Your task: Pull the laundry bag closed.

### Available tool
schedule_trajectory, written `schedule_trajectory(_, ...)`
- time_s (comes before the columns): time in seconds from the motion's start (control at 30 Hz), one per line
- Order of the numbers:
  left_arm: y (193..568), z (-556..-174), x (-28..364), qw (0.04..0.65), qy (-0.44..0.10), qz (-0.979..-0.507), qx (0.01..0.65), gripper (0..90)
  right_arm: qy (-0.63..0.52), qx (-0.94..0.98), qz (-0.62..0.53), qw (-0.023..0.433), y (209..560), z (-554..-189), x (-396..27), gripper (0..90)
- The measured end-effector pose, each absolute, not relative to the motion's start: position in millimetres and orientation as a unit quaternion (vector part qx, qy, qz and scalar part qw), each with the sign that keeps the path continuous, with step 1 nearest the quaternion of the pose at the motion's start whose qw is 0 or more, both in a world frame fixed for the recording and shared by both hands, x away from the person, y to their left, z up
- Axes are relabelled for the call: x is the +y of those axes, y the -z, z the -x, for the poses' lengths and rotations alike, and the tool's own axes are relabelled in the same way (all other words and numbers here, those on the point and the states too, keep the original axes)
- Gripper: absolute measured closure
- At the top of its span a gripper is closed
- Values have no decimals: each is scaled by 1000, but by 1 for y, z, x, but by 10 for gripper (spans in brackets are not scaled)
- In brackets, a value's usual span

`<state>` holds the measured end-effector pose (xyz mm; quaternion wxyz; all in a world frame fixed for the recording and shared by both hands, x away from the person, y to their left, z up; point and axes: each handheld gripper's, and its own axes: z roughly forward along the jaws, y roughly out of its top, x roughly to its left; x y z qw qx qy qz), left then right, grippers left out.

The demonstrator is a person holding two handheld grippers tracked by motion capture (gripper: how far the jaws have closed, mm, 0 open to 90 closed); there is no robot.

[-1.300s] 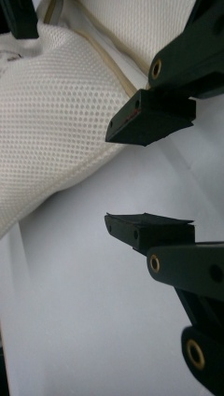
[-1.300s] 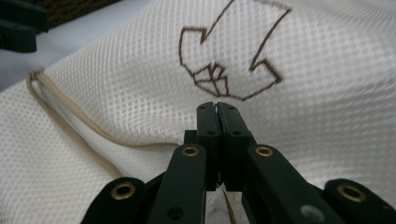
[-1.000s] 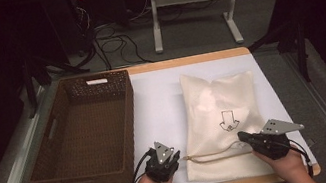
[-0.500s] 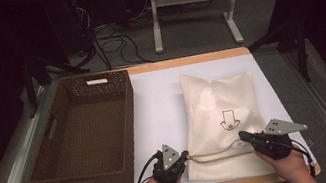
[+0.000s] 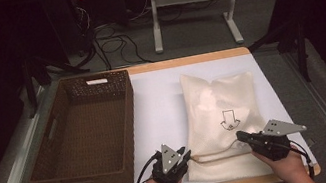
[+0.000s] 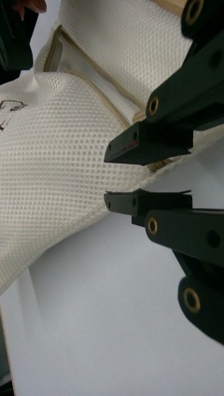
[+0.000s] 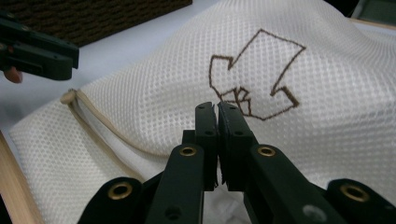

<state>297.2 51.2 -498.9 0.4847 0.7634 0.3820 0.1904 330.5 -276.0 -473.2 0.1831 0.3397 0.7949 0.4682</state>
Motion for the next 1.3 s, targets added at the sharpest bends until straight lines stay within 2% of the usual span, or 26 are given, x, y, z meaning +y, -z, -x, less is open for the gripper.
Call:
schedule_trajectory(0.2,503,-290,53,493,-182,-760,383,549,-479,795,-327,177,471,-332,-264,851)
schedule_trajectory(0.33,510,-288,51,481,-169,-766,392,522,-481,797,-321,173,470,-330,-259,821)
schedule_trajectory(0.63,526,-296,51,470,-86,-766,431,551,-494,796,-306,167,467,-328,-251,761)
schedule_trajectory(0.7,529,-297,49,463,-78,-774,424,656,-495,800,-300,160,468,-327,-246,747)
schedule_trajectory(0.83,532,-300,47,466,-66,-774,424,740,-496,802,-301,143,470,-324,-237,722)
schedule_trajectory(0.97,529,-298,44,470,-82,-775,415,803,-499,805,-291,130,472,-321,-225,705)
schedule_trajectory(1.3,520,-295,41,494,-103,-766,399,814,-495,818,-274,99,483,-317,-202,693)
